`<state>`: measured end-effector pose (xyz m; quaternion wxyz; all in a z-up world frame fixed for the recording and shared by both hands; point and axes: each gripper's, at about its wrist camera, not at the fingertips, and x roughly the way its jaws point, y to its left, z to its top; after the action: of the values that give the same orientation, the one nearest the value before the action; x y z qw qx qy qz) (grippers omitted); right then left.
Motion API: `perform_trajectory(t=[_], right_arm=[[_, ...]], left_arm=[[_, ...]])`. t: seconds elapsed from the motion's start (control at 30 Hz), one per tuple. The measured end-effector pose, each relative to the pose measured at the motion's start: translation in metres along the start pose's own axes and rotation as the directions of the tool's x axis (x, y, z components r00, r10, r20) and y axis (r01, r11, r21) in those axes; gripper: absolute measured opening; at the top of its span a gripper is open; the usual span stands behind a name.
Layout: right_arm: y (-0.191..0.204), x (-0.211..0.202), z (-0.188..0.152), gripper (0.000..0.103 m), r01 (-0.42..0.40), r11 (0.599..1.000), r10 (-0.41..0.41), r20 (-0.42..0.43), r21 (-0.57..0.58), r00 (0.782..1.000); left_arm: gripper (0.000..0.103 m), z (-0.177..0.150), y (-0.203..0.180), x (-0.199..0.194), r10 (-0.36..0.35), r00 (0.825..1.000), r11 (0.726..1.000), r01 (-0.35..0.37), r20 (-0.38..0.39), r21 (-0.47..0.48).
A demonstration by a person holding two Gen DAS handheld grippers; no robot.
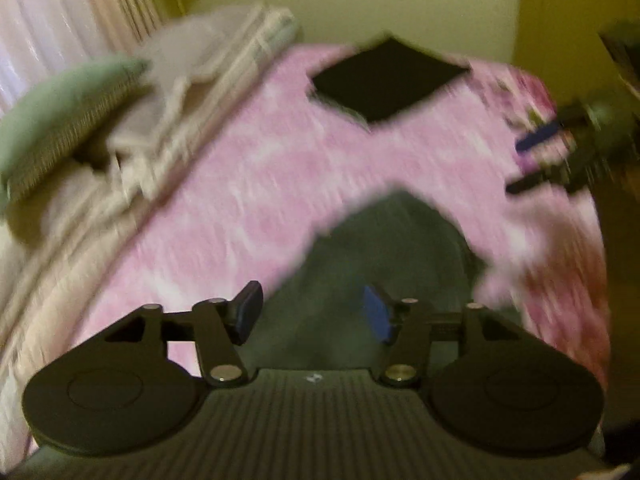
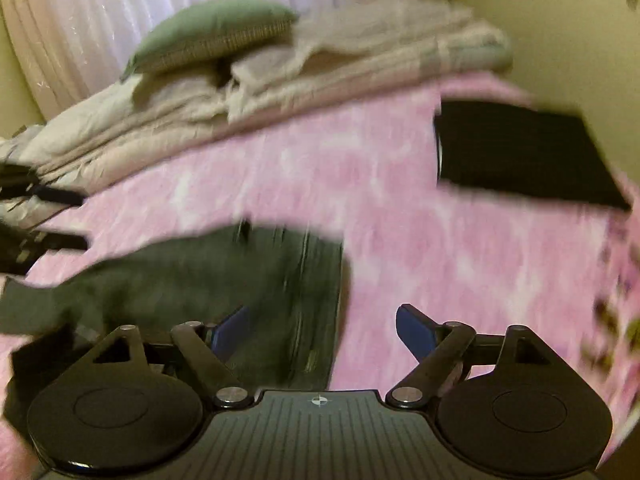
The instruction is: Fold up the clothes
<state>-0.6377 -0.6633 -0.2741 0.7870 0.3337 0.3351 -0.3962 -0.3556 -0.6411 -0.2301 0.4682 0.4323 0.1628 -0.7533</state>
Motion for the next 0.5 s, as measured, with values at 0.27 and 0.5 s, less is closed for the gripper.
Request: perform_trajectory(t=[0.27, 0.5], right_arm=[[0.035, 0.003, -0.087, 0.084, -0.058, 0.99, 0.08, -0.164, 0.131, 0.983], [0.089, 0.013, -0.137, 0.084, -0.053, 0.987, 0.087, -0.226, 0.153, 0.97]], left_arm=[[0.072, -0.124, -0.027, -0.038, -0.055, 0.985, 0.998, 0.053, -0.164, -0.016], [0.007, -0.157, -0.028, -0.023, -0.051, 0.977, 0.999, 0.05, -0.207, -0.008]])
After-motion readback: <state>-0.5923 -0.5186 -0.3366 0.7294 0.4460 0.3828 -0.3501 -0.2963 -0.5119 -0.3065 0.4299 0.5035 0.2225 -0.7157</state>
